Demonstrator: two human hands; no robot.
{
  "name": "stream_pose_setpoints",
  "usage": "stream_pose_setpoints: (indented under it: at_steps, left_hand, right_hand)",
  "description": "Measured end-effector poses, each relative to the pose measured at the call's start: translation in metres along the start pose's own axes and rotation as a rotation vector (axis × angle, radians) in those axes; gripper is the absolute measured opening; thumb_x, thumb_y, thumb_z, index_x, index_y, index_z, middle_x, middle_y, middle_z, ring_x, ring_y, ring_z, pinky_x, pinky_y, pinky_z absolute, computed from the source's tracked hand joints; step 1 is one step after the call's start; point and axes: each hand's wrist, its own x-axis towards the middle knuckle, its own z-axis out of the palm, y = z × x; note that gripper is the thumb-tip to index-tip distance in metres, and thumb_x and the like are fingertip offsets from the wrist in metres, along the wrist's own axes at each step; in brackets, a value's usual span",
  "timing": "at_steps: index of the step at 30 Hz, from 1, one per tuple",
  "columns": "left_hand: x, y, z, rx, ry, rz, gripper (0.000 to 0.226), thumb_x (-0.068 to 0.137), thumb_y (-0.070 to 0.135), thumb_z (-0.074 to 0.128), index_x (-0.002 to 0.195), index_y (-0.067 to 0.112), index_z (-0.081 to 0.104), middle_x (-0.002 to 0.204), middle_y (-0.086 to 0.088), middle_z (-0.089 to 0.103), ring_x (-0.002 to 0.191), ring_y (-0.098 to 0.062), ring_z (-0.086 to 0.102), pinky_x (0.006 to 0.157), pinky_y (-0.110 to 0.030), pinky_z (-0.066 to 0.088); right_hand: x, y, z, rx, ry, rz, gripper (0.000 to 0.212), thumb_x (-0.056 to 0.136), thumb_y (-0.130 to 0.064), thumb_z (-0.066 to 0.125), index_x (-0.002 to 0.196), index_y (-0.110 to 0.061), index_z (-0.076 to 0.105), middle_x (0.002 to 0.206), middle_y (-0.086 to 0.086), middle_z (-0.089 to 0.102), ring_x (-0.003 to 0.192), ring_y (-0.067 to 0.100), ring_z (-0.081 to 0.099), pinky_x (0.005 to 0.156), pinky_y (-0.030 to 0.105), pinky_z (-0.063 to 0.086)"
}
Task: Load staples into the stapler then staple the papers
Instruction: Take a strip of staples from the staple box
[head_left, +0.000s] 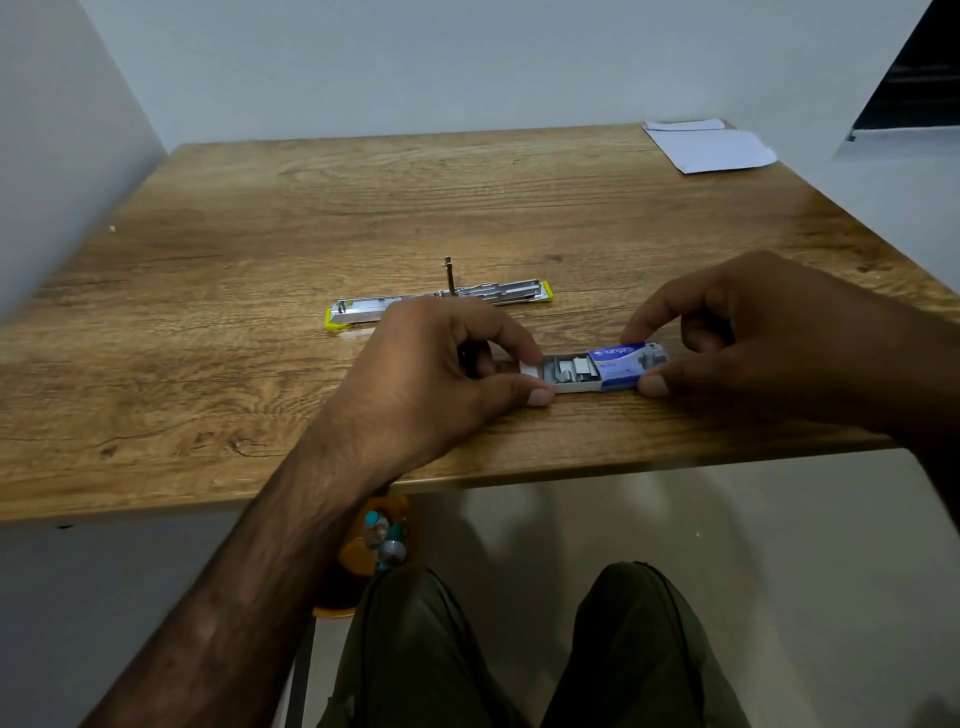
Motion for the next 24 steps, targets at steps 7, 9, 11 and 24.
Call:
stream_pose_setpoints:
  at_steps: [7,9,11,24]
  left_hand:
    - [-0.001,0.005,-0.001,0.003,0.004,0.003,0.021,0.069,0.032,0.090,0.087,0.028,0.079,0.080,0.004,0.073,0.074,-0.016,0.067,0.068,-0.042,0.058]
    - [-0.002,0.007,-0.001,-0.002,0.007,-0.002,0.023,0.069,0.033,0.090,0.088,0.027,0.079,0.081,0.003,0.074,0.075,-0.017,0.069,0.069,-0.043,0.058]
    - [-0.002,0.008,-0.001,0.003,0.009,-0.002,0.023,0.069,0.033,0.090,0.088,0.027,0.079,0.080,0.003,0.074,0.075,-0.017,0.069,0.068,-0.044,0.059]
    - [0.000,0.007,-0.001,0.021,0.007,0.036,0.035,0.061,0.029,0.094,0.091,0.022,0.077,0.079,0.007,0.070,0.070,-0.006,0.065,0.059,-0.015,0.049]
  right_hand:
    - [-0.001,-0.008,0.011,0.090,-0.011,-0.018,0.027,0.070,-0.042,0.083,0.094,-0.037,0.072,0.047,-0.013,0.056,0.043,-0.001,0.049,0.050,0.023,0.034]
    - [0.001,-0.014,0.015,0.076,-0.010,-0.019,0.026,0.071,-0.042,0.083,0.094,-0.038,0.070,0.049,-0.017,0.058,0.045,-0.003,0.051,0.053,0.026,0.034]
    - [0.002,-0.019,0.016,0.066,-0.021,-0.017,0.026,0.072,-0.042,0.083,0.093,-0.039,0.068,0.050,-0.021,0.059,0.048,-0.005,0.052,0.053,0.025,0.034]
    - [0.006,-0.027,0.026,0.016,0.018,-0.057,0.026,0.074,-0.039,0.083,0.098,-0.037,0.071,0.053,-0.028,0.058,0.050,-0.007,0.054,0.052,0.024,0.033]
